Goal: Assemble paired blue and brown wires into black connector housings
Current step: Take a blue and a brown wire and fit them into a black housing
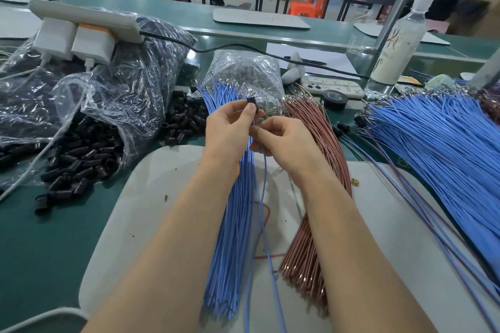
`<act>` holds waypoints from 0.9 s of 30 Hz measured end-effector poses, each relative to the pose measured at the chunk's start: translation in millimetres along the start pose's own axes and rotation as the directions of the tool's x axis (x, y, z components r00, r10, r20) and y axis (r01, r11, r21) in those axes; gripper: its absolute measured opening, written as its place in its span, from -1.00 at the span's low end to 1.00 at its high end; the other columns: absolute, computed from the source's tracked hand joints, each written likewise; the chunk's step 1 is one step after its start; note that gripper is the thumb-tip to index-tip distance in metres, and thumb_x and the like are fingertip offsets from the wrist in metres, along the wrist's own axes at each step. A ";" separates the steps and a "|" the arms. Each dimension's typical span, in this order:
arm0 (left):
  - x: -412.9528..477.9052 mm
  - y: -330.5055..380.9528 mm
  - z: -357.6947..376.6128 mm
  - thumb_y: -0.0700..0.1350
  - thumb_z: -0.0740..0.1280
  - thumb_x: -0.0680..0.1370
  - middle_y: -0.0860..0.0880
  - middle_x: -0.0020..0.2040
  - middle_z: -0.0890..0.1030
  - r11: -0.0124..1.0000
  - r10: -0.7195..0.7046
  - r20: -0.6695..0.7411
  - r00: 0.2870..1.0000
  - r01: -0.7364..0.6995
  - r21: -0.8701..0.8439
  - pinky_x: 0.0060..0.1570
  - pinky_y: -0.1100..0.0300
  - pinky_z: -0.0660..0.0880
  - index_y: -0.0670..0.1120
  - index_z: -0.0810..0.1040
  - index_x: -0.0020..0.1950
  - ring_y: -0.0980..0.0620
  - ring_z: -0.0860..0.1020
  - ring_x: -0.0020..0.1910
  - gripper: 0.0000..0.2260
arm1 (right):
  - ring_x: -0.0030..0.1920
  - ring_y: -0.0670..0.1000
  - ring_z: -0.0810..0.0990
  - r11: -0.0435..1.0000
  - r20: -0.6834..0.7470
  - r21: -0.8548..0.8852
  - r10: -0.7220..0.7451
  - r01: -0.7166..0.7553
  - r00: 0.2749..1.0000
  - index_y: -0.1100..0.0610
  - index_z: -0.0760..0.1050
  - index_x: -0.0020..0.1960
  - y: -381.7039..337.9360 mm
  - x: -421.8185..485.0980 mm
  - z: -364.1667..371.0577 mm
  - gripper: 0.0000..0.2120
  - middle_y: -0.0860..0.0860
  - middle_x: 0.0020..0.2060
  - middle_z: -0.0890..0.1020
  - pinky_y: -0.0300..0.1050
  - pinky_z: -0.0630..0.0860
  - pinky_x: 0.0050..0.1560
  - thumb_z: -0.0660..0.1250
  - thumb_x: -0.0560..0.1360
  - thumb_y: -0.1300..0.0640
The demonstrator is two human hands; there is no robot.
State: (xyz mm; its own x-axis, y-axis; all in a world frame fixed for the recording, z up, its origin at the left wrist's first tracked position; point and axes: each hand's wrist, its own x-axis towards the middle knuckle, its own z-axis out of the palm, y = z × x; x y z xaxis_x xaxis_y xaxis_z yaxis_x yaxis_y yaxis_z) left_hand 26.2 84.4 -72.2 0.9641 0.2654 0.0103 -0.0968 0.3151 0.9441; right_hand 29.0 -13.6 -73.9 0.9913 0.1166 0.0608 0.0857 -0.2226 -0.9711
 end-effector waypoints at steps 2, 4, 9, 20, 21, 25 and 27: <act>-0.1 0.7 -0.2 -0.24 0.27 0.59 -0.07 -0.23 0.62 1.000 0.011 -0.015 1.000 -0.011 -0.014 -0.48 0.30 0.48 -0.09 0.50 0.00 0.13 0.56 -0.38 -0.93 | -0.36 -0.07 0.60 1.000 0.009 -0.013 -0.001 0.001 1.000 0.14 0.54 -0.26 -1.6 -1.4 2.3 -0.84 -0.04 -0.46 0.61 -0.19 0.54 -0.19 0.39 0.50 0.20; 1.4 2.9 -3.1 -0.23 0.25 0.59 -0.04 -0.27 0.61 0.999 0.043 -0.042 0.998 -0.043 -0.003 -0.42 0.30 0.50 -0.01 0.51 0.01 0.18 0.55 -0.39 -0.87 | -0.33 -0.06 0.61 0.995 0.018 -0.094 -0.021 0.023 1.000 0.14 0.59 -0.24 -4.7 -3.5 1.7 -0.82 0.00 -0.41 0.64 -0.06 0.56 -0.12 0.37 0.52 0.12; 8.7 8.7 -16.2 -0.20 0.23 0.60 -0.02 -0.31 0.58 0.998 -0.004 -0.154 0.988 -0.006 -0.061 -0.38 0.34 0.48 -0.02 0.56 -0.05 0.17 0.50 -0.39 -0.85 | -0.17 -0.01 0.59 0.740 -0.230 -0.662 -0.051 -0.118 0.972 0.11 0.58 -0.10 -5.7 -5.0 -28.8 -0.77 -0.03 -0.21 0.63 -0.17 0.46 -0.18 0.31 0.54 -0.05; 1.9 10.6 -10.6 -0.14 0.28 0.59 0.06 -0.30 0.64 0.996 -0.085 -0.015 0.996 0.084 -0.012 -0.32 0.31 0.49 0.04 0.57 -0.02 0.16 0.53 -0.34 -0.89 | -0.07 0.11 0.50 0.550 -0.247 -0.776 0.186 -0.310 0.951 0.10 0.53 0.10 1.7 -2.0 -27.3 -0.79 0.08 0.03 0.60 -0.13 0.36 -0.14 0.38 0.48 0.09; 1.4 10.9 -10.2 -0.14 0.28 0.59 0.07 -0.31 0.64 0.996 -0.090 -0.009 0.996 0.090 -0.013 -0.34 0.31 0.49 0.04 0.57 -0.01 0.17 0.53 -0.35 -0.90 | -0.01 0.12 0.53 0.546 -0.243 -0.779 0.192 -0.309 0.951 0.10 0.53 0.12 2.3 -1.4 -26.6 -0.78 0.08 0.06 0.60 -0.13 0.36 -0.13 0.38 0.48 0.10; 2.0 9.0 -10.6 -0.14 0.29 0.58 0.07 -0.31 0.64 0.995 -0.094 0.011 0.995 0.095 -0.016 -0.35 0.32 0.48 0.03 0.56 -0.01 0.17 0.53 -0.36 -0.91 | 0.03 0.11 0.55 0.562 -0.276 -0.762 0.166 -0.321 0.947 0.08 0.53 0.11 6.8 1.3 -27.6 -0.82 0.06 0.06 0.60 -0.12 0.37 -0.12 0.33 0.52 0.10; 3.1 7.7 -10.8 -0.15 0.30 0.57 0.06 -0.30 0.65 0.995 -0.095 0.024 0.995 0.096 -0.013 -0.36 0.32 0.48 0.03 0.55 0.00 0.17 0.54 -0.37 -0.91 | -0.04 0.06 0.56 0.636 -0.309 -0.716 0.081 -0.288 0.947 0.08 0.54 -0.01 8.3 1.6 -30.1 -0.89 0.03 -0.03 0.62 -0.10 0.45 -0.12 0.31 0.54 0.06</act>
State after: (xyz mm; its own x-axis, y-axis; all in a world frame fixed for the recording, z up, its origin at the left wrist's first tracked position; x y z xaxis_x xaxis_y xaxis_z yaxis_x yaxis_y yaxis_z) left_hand 25.7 97.5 -68.5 0.9745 0.2126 -0.0721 -0.0073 0.3511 0.9363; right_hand 34.3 -44.4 -74.9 0.9771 -0.2070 0.0500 -0.1598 -0.8678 -0.4705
